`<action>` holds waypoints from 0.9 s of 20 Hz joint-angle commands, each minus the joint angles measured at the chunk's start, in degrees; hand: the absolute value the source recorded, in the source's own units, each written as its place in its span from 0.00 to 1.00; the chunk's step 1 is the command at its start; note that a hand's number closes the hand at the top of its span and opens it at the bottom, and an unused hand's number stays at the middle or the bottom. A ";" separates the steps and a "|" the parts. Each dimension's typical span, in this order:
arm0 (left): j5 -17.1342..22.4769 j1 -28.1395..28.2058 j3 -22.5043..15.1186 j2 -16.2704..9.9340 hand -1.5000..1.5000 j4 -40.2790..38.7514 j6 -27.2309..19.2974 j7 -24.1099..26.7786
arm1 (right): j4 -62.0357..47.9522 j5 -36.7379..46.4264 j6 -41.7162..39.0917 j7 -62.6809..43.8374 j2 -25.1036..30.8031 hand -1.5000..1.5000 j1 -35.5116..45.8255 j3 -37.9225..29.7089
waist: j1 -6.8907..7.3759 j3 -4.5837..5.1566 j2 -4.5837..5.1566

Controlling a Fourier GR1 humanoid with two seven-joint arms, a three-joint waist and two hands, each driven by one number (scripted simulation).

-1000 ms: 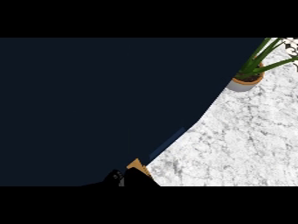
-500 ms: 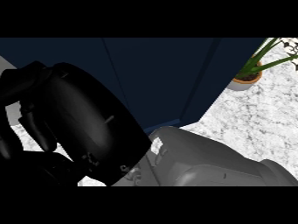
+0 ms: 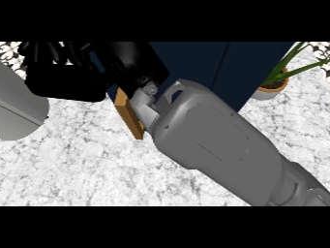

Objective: Pick up the wine, place it into the cabinet and close the cabinet

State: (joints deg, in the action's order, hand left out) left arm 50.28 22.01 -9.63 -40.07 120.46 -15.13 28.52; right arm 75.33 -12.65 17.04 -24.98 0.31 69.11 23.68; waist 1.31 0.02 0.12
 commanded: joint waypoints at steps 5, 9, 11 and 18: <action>-0.96 -2.26 0.93 1.16 0.00 1.22 -1.19 -4.11 | -14.52 -0.01 -5.61 9.28 -0.31 1.00 2.07 -5.65 | 0.01 0.01 0.22; -0.24 -2.36 3.13 0.83 0.00 -0.92 0.62 -4.17 | -17.01 1.87 -8.41 14.06 2.78 1.00 0.03 -6.16 | 0.05 0.03 0.32; -1.21 -3.17 2.66 1.16 0.00 -2.31 1.87 -3.03 | -20.52 2.58 -7.28 14.29 2.36 1.00 2.76 -7.38 | 0.55 0.10 0.59; -2.66 -2.04 -0.15 3.47 0.00 0.52 0.02 -3.37 | -20.53 4.12 -8.78 16.87 4.53 1.00 0.11 -7.22 | 0.71 0.05 0.31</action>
